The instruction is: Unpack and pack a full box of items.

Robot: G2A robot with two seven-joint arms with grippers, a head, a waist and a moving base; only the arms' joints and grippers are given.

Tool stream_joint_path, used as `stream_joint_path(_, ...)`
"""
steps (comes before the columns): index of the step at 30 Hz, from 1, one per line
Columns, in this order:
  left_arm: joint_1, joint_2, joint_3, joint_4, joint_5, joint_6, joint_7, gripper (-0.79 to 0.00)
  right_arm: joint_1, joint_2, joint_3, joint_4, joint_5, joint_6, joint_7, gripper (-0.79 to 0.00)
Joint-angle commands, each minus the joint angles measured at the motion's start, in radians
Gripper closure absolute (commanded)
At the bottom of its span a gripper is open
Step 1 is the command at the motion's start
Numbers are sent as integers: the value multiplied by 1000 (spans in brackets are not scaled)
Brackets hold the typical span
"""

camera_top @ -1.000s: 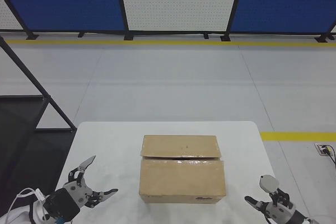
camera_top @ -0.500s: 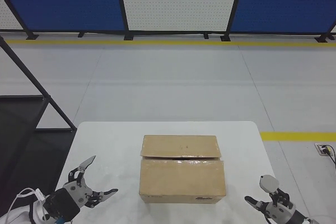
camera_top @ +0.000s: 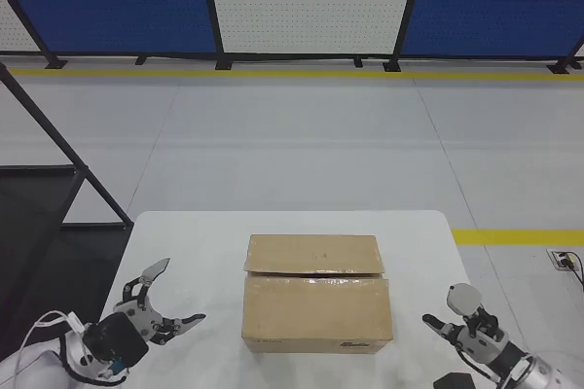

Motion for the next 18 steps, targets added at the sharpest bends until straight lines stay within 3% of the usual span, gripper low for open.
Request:
stream_joint_path(1, -25, 5, 15, 19, 80, 72, 32, -785, 57, 5, -10, 36, -51, 12, -27, -785)
stream_joint_path(11, -137, 23, 132, 207, 398, 454, 321, -785, 278, 45, -46, 237, -290, 76, -311, -785)
stream_joint_path(18, -153, 25, 148, 232, 408, 488, 354, -785, 304, 52, -46, 260, -321, 67, -325, -785)
